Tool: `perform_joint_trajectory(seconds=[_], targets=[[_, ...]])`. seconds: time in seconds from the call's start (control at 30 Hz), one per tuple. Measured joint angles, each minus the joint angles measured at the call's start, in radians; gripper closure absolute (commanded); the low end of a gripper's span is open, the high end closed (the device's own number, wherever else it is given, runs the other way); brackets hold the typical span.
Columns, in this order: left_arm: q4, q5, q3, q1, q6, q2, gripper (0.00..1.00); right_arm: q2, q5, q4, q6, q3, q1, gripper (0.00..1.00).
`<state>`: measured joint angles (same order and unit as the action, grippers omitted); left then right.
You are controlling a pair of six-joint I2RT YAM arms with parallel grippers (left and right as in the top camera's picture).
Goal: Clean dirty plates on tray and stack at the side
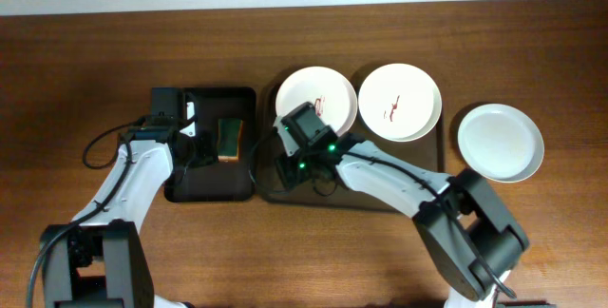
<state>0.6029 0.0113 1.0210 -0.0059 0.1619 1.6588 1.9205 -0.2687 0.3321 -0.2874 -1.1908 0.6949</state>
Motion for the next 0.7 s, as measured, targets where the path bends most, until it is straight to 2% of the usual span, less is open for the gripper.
perform_joint_trajectory(seconds=[0.7], targets=[[0.000,0.000,0.000,0.000,0.000,0.000,0.31,0.069,-0.001,-0.056,-0.167,0.000,0.104,0.96]])
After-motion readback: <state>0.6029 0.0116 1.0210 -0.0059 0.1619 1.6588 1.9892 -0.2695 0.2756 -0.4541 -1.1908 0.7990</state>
